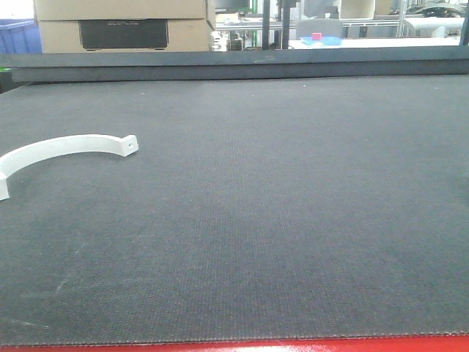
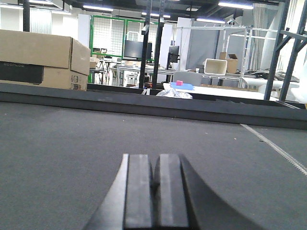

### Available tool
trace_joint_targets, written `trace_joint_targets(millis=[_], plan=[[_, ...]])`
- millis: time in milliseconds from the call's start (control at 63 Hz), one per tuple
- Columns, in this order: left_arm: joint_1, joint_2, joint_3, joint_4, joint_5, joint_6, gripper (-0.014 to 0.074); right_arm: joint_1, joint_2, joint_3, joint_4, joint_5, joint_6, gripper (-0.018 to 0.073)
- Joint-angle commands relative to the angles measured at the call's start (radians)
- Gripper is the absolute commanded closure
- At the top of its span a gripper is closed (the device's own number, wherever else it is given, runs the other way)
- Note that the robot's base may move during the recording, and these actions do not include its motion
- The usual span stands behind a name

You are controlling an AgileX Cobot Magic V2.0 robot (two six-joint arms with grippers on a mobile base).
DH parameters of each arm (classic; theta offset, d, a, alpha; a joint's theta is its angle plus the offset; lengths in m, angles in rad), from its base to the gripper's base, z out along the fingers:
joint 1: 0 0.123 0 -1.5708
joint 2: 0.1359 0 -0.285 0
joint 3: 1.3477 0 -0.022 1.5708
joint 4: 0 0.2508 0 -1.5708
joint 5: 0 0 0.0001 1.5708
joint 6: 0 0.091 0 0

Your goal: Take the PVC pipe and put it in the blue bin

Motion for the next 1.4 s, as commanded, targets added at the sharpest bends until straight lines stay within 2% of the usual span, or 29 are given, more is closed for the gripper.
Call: trace_joint_targets(millis=[0,63,174,460,555,619,730,809,872,968,1126,1380], plan=[[0.006,-0.006,-0.002,0.002,-0.020,-0.008,0.0707,0.004,-0.004,0.000,-0.004,-0.035,0.001,0.0725],[0.006,-0.006,-0.002,0.013,-0.020,-0.003,0.0707,0.004,-0.004,0.000,-0.004,-0.035,0.001,0.0725],[0.006,-0.006,-0.002,0.088,-0.020,-0.003,0.0707,0.004,-0.004,0.000,-0.004,-0.039,0.001,0.0725],[0.006,-0.006,-0.002,0.088,-0.029,-0.003,0.0707,0.004,-0.004,-0.071,-0.004,-0.037,0.001,0.0725],[0.006,-0.006,-0.002,0.078,-0.099,-0.003,0.0707,0.004,-0.004,-0.110,-0.004,0.026,0.001,0.0725],[0.006,-0.006,-0.002,0.032,-0.164,-0.003,0.0707,0.004,-0.004,-0.141,-0.004,0.085,0.001,0.0725],[0.006,-0.006,-0.002,0.032,-0.213,-0.008,0.0707,0.004,-0.004,-0.194,-0.004,0.145,0.001,0.0725],[0.006,-0.006,-0.033,-0.044,-0.184,-0.008,0.0707,0.004,-0.004,-0.235,-0.004,0.190,0.001,0.0725],[0.006,-0.006,-0.071,-0.070,-0.160,-0.008,0.0707,0.004,-0.004,-0.269,-0.004,0.249,0.001,0.0725],[0.006,-0.006,-0.147,-0.069,-0.091,-0.008,0.0707,0.004,-0.004,-0.330,-0.004,0.334,0.001,0.0725],[0.006,0.007,-0.290,-0.032,0.110,-0.008,0.0707,0.004,0.067,-0.402,0.004,0.344,0.001,0.0725],[0.006,0.210,-0.451,-0.027,0.119,-0.008,0.0707,0.004,0.326,-0.576,0.004,0.461,0.001,0.0725]])
